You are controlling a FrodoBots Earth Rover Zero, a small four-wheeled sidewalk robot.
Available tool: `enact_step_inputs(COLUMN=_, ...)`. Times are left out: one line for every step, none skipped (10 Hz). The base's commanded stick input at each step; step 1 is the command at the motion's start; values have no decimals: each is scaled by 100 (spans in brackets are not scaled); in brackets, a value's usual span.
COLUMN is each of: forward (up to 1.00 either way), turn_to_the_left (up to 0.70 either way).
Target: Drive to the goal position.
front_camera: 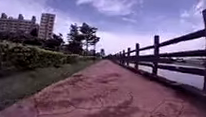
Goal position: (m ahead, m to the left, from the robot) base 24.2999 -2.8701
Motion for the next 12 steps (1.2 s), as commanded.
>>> enact_step_inputs(forward=100, turn_to_the_left=-2)
enact_step_inputs(forward=100, turn_to_the_left=-5)
enact_step_inputs(forward=100, turn_to_the_left=-25)
enact_step_inputs(forward=100, turn_to_the_left=-6)
enact_step_inputs(forward=100, turn_to_the_left=0)
enact_step_inputs(forward=100, turn_to_the_left=0)
enact_step_inputs(forward=100, turn_to_the_left=0)
enact_step_inputs(forward=100, turn_to_the_left=0)
enact_step_inputs(forward=100, turn_to_the_left=0)
enact_step_inputs(forward=100, turn_to_the_left=0)
enact_step_inputs(forward=100, turn_to_the_left=0)
enact_step_inputs(forward=100, turn_to_the_left=0)
